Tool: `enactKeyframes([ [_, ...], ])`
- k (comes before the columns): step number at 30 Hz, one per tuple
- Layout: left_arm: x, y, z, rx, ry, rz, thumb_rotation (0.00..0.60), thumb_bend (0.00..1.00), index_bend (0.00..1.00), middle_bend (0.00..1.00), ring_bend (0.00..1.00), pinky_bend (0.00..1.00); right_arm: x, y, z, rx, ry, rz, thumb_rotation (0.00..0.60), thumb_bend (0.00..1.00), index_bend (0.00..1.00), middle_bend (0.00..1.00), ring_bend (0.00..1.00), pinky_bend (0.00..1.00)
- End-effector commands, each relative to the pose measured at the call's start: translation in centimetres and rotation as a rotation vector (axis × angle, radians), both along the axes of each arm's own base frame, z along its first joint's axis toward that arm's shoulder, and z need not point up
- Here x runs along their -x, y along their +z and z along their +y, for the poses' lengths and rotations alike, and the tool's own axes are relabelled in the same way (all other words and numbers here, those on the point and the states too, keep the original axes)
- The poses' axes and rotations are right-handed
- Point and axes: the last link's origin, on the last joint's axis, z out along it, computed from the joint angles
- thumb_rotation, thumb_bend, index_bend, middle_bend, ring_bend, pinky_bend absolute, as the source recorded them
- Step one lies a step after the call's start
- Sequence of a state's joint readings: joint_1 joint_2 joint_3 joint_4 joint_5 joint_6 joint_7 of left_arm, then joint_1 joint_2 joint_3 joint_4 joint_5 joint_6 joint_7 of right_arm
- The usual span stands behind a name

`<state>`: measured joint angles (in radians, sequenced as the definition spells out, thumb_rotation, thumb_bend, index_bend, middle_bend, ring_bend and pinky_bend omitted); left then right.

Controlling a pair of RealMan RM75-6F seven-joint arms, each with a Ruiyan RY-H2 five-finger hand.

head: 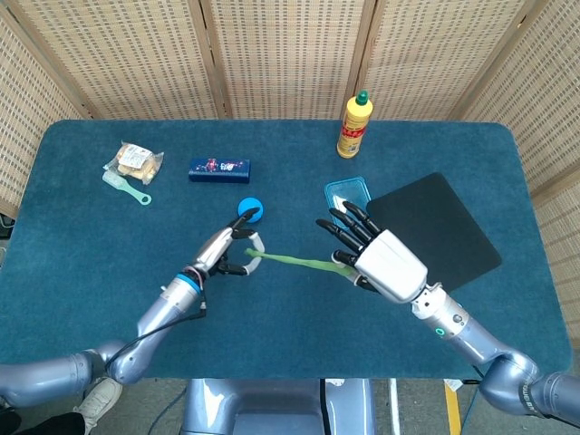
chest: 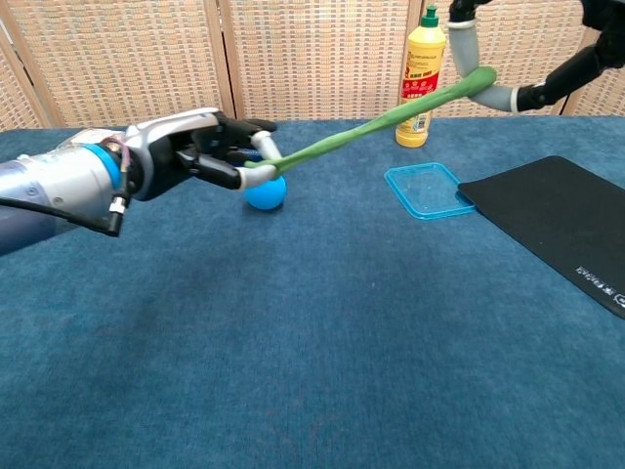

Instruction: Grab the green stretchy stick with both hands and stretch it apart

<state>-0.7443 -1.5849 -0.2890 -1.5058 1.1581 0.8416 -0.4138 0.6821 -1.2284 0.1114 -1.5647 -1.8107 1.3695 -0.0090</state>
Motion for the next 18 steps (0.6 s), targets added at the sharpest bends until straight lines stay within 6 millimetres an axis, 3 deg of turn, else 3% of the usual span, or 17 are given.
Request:
enactKeyframes([
  [1, 1.0, 0.6, 0.2, -0.012, 0.013, 0.008, 0.600, 0.55, 0.79, 0.00, 0.00, 0.00, 0.2, 0.2, -0.1, 0.005, -0.005, 0.002, 0.600, 0.58, 0.85, 0.20, 0.00, 0.00],
  [7, 3.0, 2.0, 0.7, -0.043, 0.035, 0.035, 0.600, 0.55, 0.79, 0.00, 0.00, 0.00, 1.2, 0.8, -0.5, 0.035, -0.021, 0.033, 0.600, 0.58, 0.85, 0.20, 0.00, 0.00],
  [11, 6.6, 4.5, 1.6, -0.105, 0.093, 0.087, 0.600, 0.55, 0.79, 0.00, 0.00, 0.00, 2.8, 2.3, -1.0, 0.083, -0.062, 0.045, 0.600, 0.58, 0.85, 0.20, 0.00, 0.00],
  [18, 10.0, 7.4, 2.2, -0.147, 0.139, 0.131, 0.600, 0.55, 0.79, 0.00, 0.00, 0.00, 4.7, 3.7, -1.8, 0.134, -0.109, 0.058, 0.600, 0.58, 0.86, 0.20, 0.00, 0.00],
])
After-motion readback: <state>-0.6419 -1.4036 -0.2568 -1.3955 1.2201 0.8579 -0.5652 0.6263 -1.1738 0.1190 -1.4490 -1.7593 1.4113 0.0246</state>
